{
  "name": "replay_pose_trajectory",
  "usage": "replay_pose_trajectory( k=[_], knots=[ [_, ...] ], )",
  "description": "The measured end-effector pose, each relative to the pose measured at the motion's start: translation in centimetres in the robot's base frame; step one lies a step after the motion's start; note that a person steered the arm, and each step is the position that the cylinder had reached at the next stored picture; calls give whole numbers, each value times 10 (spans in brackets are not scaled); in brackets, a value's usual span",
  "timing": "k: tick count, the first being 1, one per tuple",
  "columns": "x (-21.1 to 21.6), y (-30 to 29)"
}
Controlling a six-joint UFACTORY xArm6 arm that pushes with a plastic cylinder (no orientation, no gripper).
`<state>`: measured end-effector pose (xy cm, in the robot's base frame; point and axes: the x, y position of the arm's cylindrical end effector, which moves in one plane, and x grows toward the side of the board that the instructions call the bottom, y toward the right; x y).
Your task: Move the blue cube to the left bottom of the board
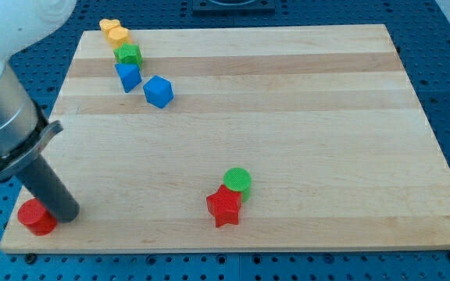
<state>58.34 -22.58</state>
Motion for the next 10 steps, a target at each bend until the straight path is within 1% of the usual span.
replay_pose_trajectory(
  k=[1,2,3,4,5,6,7,8,10],
  knots=[
    [-15,23],
    [-70,95],
    [-142,171],
    [-232,194],
    [-284,155],
    [-282,114],
    [-268,89],
    [-253,85],
    [-241,99]
  ],
)
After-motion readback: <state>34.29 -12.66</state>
